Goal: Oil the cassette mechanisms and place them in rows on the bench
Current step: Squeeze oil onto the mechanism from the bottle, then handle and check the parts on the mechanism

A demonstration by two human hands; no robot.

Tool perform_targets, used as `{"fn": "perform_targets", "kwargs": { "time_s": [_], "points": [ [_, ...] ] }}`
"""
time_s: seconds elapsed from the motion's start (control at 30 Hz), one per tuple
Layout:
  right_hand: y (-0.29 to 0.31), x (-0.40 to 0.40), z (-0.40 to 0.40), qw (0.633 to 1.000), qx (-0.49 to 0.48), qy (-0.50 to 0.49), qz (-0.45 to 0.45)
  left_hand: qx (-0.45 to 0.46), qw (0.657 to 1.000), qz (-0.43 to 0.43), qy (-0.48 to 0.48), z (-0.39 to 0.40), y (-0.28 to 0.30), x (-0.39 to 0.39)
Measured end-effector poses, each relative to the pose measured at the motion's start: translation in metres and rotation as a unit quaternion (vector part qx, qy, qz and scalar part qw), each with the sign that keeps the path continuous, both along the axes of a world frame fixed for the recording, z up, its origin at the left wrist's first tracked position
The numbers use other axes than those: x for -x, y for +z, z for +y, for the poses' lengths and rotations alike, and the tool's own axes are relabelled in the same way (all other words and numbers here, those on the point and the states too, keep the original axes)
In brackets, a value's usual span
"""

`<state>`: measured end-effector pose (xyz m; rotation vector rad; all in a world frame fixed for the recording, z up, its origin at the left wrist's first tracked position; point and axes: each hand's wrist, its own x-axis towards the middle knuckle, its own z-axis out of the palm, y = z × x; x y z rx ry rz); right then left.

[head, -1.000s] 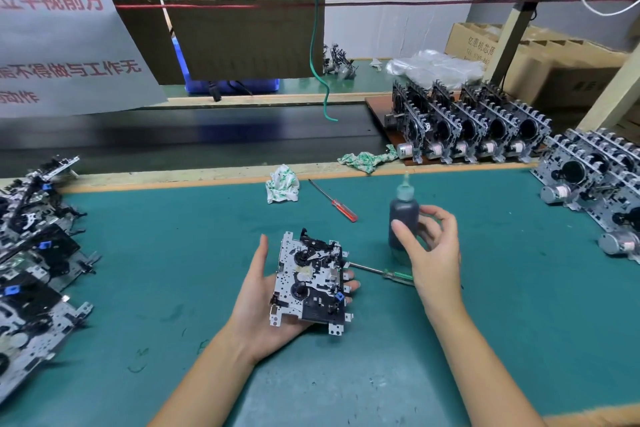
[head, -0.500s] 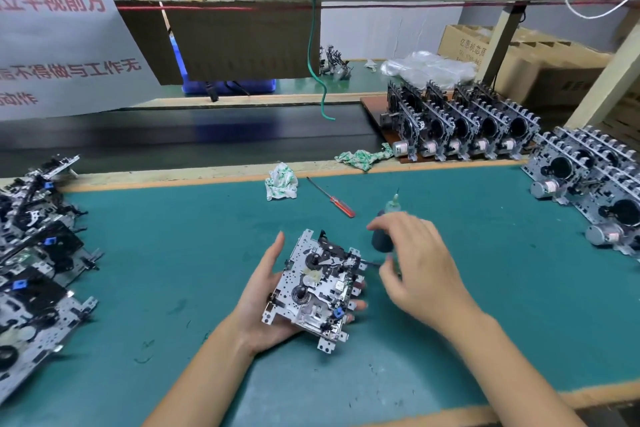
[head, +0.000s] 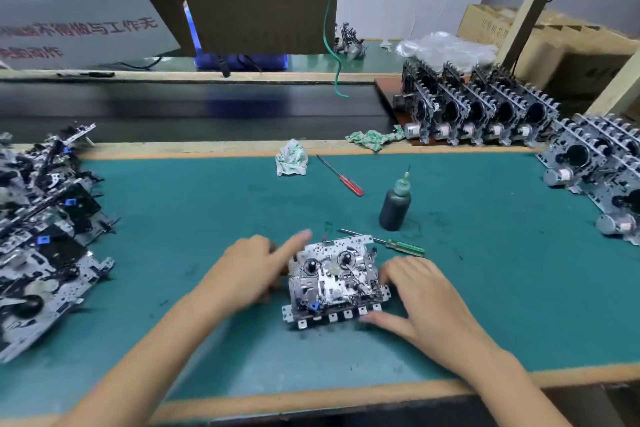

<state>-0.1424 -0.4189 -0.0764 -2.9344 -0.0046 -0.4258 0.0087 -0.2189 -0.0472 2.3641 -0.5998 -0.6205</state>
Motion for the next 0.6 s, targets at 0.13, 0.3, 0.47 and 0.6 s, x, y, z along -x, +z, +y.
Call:
{"fn": "perform_targets", "kwargs": {
  "time_s": [0.13,0.3,0.47,0.6],
  "points": [
    [-0.001,-0.004,0.006,0.998,0.057,-0.007,-0.025,-0.126,0.957,-0.256,-0.052,0.015,-0.016,0.046],
    [-0.002,-0.003,0.008,0.994,0.093,-0.010,-0.052,-0.118,0.924,-0.363,-0.012,0.012,-0.018,0.065],
    [-0.003,-0.002,0.010,0.994,0.073,-0.026,-0.073,-0.018,0.911,-0.412,-0.017,0.013,-0.034,0.066],
    [-0.007,0.000,0.009,0.996,0.016,-0.002,-0.087,-0.003,0.905,-0.425,0.009,0.008,-0.038,0.062]
  ]
}}
